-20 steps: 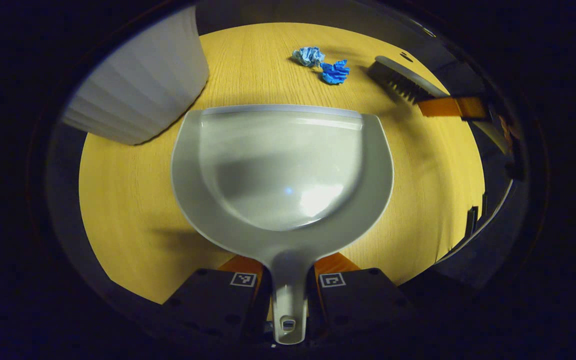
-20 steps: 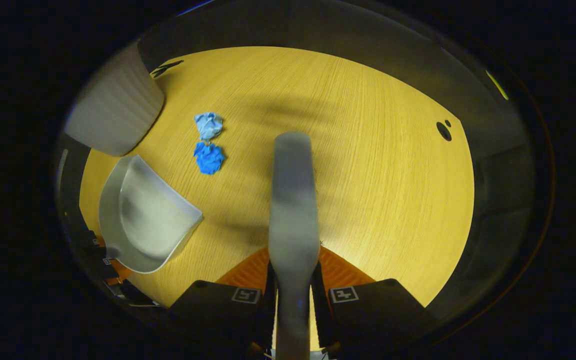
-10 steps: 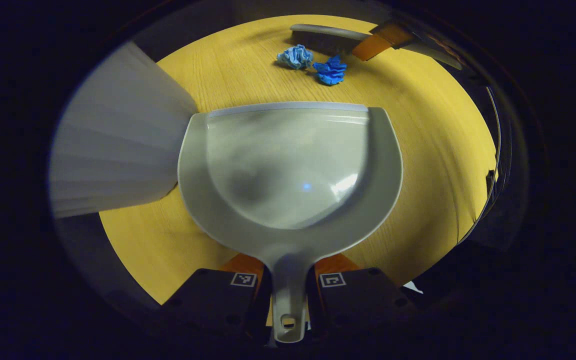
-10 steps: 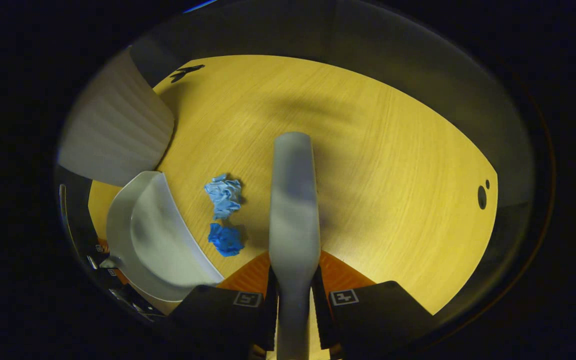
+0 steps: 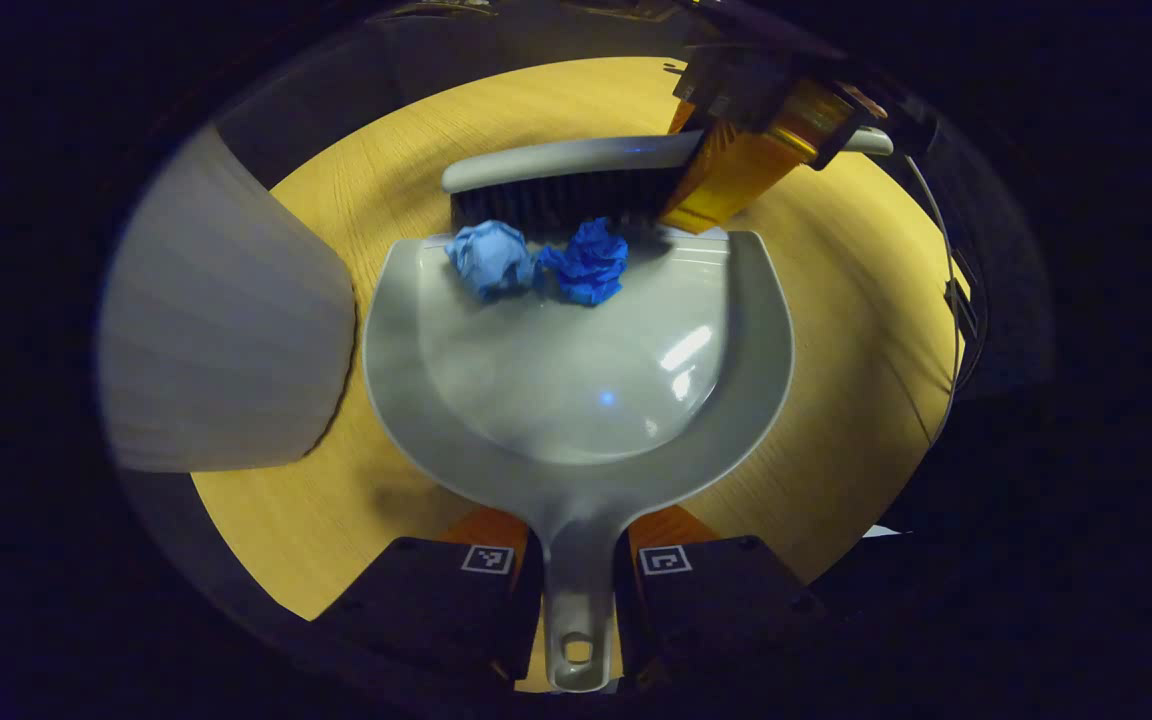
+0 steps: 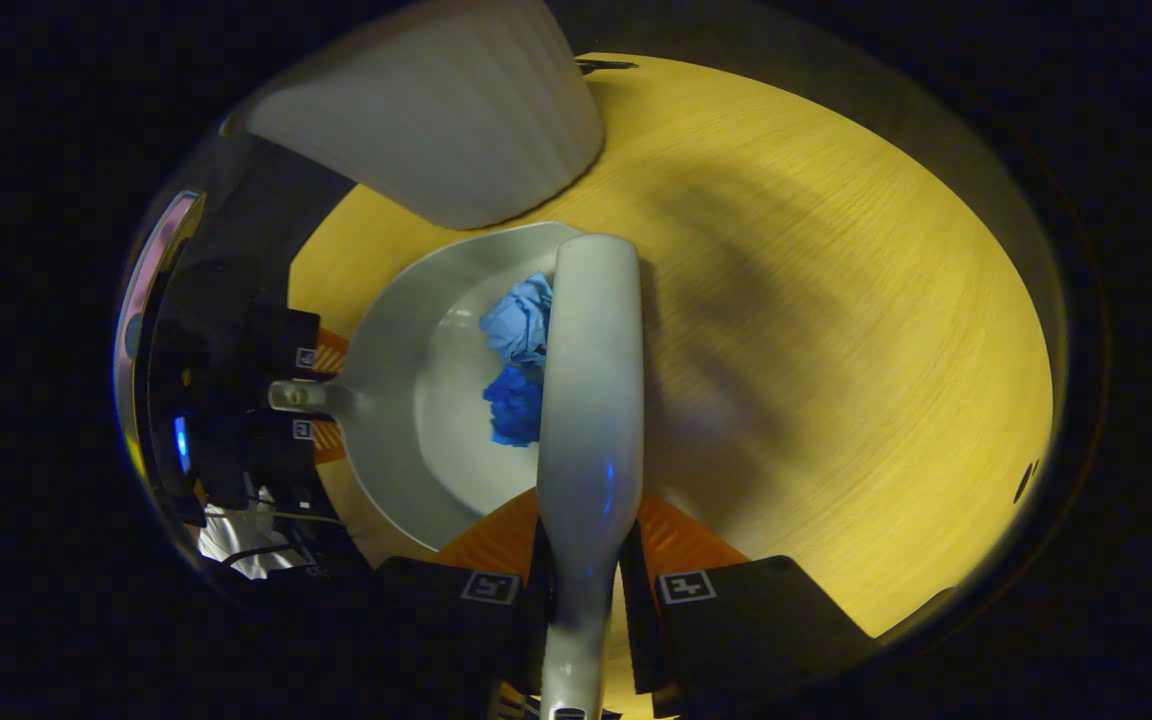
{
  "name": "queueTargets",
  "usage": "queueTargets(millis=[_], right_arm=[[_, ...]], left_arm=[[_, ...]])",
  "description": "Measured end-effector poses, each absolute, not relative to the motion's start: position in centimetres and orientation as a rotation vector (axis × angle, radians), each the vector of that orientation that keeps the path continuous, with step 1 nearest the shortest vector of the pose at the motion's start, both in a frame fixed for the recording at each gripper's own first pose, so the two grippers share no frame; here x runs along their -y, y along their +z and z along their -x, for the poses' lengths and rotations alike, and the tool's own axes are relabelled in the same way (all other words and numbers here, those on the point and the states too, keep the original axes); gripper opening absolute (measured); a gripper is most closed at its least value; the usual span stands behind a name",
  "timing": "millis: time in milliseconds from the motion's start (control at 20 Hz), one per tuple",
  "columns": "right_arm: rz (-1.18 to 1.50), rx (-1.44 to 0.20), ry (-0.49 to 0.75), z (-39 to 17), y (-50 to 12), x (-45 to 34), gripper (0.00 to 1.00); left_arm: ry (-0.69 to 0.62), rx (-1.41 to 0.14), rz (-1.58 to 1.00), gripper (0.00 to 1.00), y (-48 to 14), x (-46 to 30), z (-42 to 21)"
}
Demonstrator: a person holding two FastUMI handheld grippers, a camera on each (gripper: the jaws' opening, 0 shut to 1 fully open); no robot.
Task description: Pick up the small broom and dustpan from the desktop, sweep the trash into the dustpan with the broom, and then empty the trash into the garbage bin.
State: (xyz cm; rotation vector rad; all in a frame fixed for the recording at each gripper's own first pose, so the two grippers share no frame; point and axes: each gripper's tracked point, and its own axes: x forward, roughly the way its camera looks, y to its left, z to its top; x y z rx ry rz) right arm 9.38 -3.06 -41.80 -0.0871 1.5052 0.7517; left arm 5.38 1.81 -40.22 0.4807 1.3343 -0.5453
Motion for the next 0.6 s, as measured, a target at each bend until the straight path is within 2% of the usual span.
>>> queueTargets(millis=[100, 150, 200, 500, 550, 600], right_arm=[[0.062, -1.506, 0.794, -9.5, -42.3, 3.7, 0.37], [0.057, -1.493, 0.799, -10.0, -42.2, 4.3, 0.28], [0.051, -1.475, 0.801, -10.5, -41.9, 4.6, 0.37], [-0.045, -1.331, 0.761, -13.8, -37.6, 6.4, 0.36], [-0.069, -1.314, 0.748, -14.1, -36.8, 6.9, 0.41], [-0.097, -1.297, 0.728, -14.3, -36.5, 7.4, 0.36]], left_arm=[[-0.527, -1.298, -0.444, 0.3, -40.6, -2.0, -5.3], [-0.515, -1.288, -0.429, 0.29, -40.7, -1.8, -5.3], [-0.501, -1.274, -0.414, 0.29, -40.8, -1.6, -5.2], [-0.473, -1.228, -0.208, 0.29, -42.0, 0.8, -4.3], [-0.467, -1.22, -0.202, 0.29, -41.9, 0.8, -4.3], [-0.456, -1.206, -0.204, 0.3, -41.9, 0.7, -4.4]])
